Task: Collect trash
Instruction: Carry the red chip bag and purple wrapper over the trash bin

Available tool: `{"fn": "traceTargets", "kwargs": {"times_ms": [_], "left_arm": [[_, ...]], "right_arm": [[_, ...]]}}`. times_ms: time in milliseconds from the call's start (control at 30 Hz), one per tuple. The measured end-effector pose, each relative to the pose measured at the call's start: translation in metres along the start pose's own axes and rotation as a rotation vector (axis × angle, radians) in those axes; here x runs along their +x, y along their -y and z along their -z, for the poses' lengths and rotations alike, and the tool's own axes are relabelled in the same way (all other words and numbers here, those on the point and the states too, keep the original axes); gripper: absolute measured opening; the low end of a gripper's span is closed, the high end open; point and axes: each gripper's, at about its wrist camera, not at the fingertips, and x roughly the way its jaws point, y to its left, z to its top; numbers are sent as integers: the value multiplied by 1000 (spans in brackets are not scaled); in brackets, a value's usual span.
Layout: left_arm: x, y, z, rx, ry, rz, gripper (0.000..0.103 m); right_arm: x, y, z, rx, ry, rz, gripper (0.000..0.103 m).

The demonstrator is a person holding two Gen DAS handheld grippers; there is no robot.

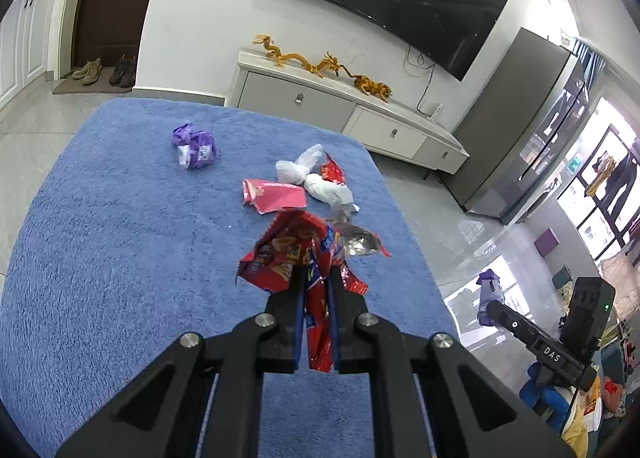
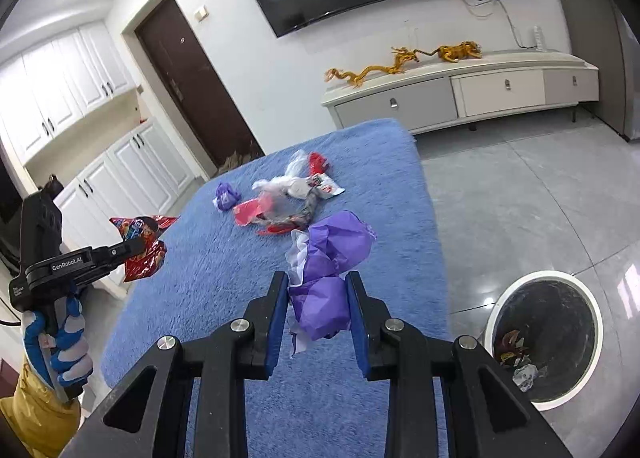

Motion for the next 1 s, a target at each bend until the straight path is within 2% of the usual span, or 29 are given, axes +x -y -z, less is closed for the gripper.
{"fn": "traceTargets", "kwargs": {"times_ms": [200,433,767,1000], "left_arm": [[19,42,-7,58,-36,14,10],[76,120,-13,156,-140,82,10],[184,250,9,353,-318,176,10],[253,306,34,385,-433,227,11]], "right_arm": [[-17,49,8,77,45,29,27],[-28,127,26,206,67,116,27],[-21,224,62,400,4,240,27],[-11,261,69,450,-38,295,30]]}}
